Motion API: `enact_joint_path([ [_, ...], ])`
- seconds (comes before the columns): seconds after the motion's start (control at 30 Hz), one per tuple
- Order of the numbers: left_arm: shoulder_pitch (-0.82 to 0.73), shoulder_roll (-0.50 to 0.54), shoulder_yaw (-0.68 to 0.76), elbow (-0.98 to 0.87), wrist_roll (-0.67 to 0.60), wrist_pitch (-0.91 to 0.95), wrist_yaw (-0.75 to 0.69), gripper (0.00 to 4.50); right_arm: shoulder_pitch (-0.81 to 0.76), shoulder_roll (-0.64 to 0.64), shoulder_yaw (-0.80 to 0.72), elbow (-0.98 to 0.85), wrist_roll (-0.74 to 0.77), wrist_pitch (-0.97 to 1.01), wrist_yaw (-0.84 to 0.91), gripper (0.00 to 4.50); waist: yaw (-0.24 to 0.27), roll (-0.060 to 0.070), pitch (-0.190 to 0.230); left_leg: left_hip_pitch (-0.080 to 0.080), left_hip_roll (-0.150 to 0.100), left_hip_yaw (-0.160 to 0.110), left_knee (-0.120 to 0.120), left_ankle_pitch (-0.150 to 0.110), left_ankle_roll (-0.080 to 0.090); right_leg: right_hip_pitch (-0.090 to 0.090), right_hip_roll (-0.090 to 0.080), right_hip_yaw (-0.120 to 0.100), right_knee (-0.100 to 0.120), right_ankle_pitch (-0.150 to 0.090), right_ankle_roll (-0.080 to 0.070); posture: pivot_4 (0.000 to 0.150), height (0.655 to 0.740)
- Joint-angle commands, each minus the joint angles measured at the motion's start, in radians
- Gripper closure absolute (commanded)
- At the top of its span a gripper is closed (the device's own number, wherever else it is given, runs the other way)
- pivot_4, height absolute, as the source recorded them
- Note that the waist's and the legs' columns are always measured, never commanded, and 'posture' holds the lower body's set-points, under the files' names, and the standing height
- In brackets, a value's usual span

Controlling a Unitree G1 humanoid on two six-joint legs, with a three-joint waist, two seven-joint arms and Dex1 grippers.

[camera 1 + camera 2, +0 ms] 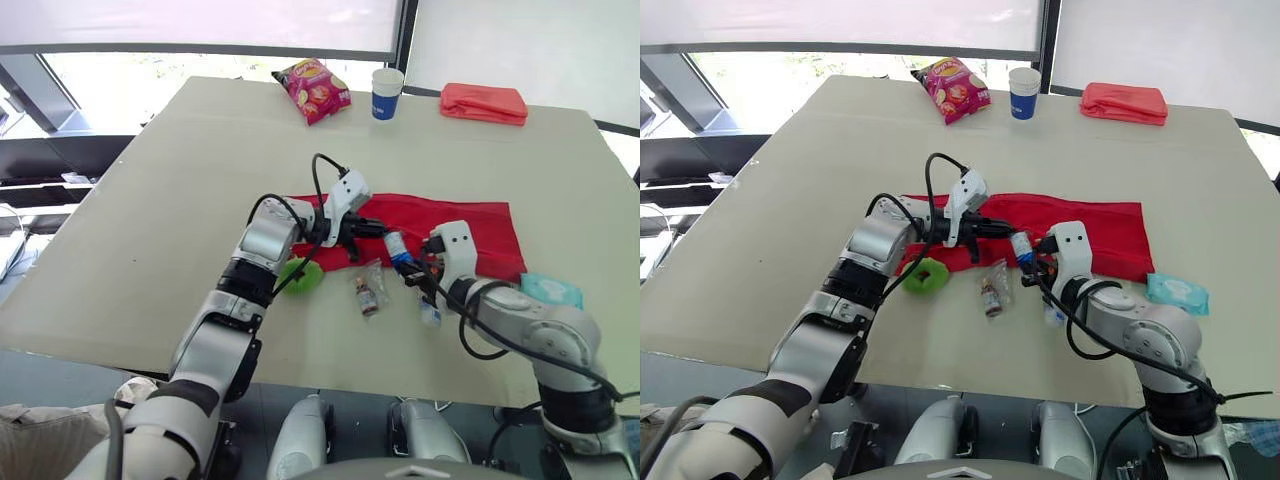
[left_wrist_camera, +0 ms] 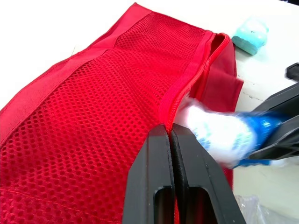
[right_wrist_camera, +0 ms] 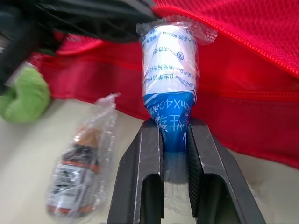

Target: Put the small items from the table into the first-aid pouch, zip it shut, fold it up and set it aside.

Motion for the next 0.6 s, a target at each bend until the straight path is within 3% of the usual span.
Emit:
enact_joint_path([
  [0.03,0.018,-0.003,-0.004,-0.091,-0.040,-0.006,-0.031,4.50,-0.060,0.047,0.022,0.059,-0.063,-0.023,0.027,4.41,-0.003,0.000,0.000,0.001,0.000,0.000,0.000,0.000,0.000,0.000,0.000,0.000,0.001,0.000,0.000,0.150,0.7400],
  [0.3,0.063,0.002,-0.020,-0.171,-0.055,0.034,-0.034,4.50,-0.166,0.234,-0.002,0.275,-0.192,-0.164,0.070,4.41,-0.018,0.000,0.000,0.001,0.000,0.000,0.000,0.001,0.000,0.000,0.000,0.000,0.002,0.000,0.000,0.150,0.7400],
  [0.53,0.074,0.008,-0.022,-0.175,-0.054,0.036,-0.027,4.50,-0.201,0.239,0.047,0.417,-0.283,-0.261,0.239,4.41,-0.024,0.000,0.000,0.001,0.000,0.000,0.000,0.001,0.000,0.000,0.000,0.000,0.002,0.000,0.000,0.150,0.7400],
  [0.6,0.074,0.014,-0.025,-0.170,-0.046,0.026,-0.028,4.50,-0.185,0.209,0.048,0.413,-0.307,-0.273,0.280,3.39,-0.024,0.000,0.000,0.001,0.000,0.000,0.000,0.001,0.000,0.000,0.000,0.000,0.002,0.000,0.000,0.150,0.7400],
])
